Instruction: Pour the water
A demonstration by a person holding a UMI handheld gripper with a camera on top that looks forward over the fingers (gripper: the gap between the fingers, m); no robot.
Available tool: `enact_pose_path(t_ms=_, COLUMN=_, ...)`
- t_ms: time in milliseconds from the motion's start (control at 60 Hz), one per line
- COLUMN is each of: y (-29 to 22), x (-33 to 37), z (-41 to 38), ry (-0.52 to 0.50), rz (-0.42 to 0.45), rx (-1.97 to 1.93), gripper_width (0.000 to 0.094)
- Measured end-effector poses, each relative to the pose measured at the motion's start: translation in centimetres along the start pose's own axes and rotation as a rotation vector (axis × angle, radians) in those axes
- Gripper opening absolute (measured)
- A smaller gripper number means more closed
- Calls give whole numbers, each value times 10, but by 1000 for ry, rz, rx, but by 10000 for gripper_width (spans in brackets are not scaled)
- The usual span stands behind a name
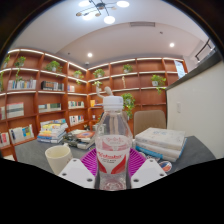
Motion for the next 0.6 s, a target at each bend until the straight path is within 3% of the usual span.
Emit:
enact_pose_path(t_ms=117, y=24, x=-3, z=2, ry=-7, rz=-2, rx=-23, gripper_width=392)
enact_pose_path(t_ms=133, y=19, x=-3, z=0, ry=-12, rz=30, rx=-11, gripper_width=386)
enact_pose_path(t_ms=350, y=24, x=-3, z=-4, ry=14, rz=11, rx=44, gripper_width=403)
enact_pose_path(t_ms=533, y=25, x=-2, z=-8, ry=38, rz=-24, rx=55, gripper_width=567)
enact_pose_path(t_ms=600, y=27, x=3, z=-10, ry=47, rz=-43, rx=40, gripper_width=725)
Point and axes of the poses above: the point between the fingertips, and its own axes, seen from behind it with the camera up: z to the right, y down, x backward, against the way the camera looks, the point moved 4 cm from there along x, backward, against the way the camera looks, and after that the axes turned 13 degrees about -y, right-handed, at the moved point
